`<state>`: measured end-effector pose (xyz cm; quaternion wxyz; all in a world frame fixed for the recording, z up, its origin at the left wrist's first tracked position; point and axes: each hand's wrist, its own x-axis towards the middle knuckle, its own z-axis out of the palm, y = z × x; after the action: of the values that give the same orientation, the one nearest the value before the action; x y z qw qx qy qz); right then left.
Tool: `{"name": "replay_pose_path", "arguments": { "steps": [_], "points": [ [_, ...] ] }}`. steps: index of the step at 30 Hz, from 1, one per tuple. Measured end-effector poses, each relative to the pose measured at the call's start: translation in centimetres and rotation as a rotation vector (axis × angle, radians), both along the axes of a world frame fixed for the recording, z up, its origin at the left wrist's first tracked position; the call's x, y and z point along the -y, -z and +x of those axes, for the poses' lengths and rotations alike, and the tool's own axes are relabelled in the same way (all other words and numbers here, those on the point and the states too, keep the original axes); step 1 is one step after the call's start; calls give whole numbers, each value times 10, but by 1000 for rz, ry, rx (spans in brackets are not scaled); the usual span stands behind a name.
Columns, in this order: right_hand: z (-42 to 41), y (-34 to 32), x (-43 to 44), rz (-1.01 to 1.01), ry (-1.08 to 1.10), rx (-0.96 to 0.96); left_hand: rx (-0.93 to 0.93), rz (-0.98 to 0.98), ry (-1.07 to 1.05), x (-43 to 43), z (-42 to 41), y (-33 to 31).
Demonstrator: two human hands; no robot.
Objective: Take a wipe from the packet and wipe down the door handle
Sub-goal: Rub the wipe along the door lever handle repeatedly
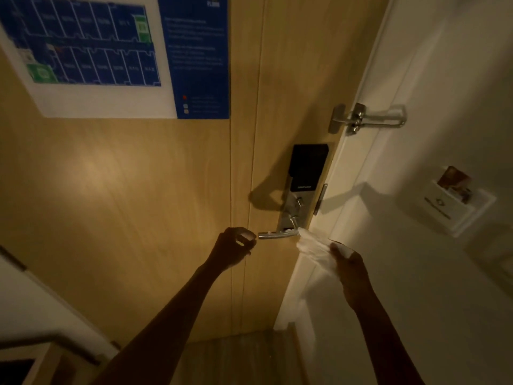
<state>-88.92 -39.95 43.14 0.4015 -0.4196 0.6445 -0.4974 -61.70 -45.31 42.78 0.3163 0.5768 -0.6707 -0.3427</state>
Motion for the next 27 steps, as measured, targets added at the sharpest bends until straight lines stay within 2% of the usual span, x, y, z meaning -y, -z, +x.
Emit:
{"name": "replay_pose_path", "arguments": {
  "steps": [3, 6, 10, 14, 20, 27],
  "points": [
    [1, -2, 14, -59, 28, -24, 29, -62, -91, 8, -13, 7],
    [10, -4, 25, -130, 7, -76, 65, -211, -111, 17, -25, 18],
    [10, 5, 34, -146, -10, -66, 17, -227, -201, 19, -37, 18],
    [-7, 5, 33, -144, 82, -36, -52, -184, -240, 13, -41, 16],
    [-26, -2, 27, -202, 111, -105, -89, -166, -244, 9, -40, 18],
    [6, 1, 34, -311, 138, -225, -101, -106, -252, 12, -39, 14]
  ]
}}
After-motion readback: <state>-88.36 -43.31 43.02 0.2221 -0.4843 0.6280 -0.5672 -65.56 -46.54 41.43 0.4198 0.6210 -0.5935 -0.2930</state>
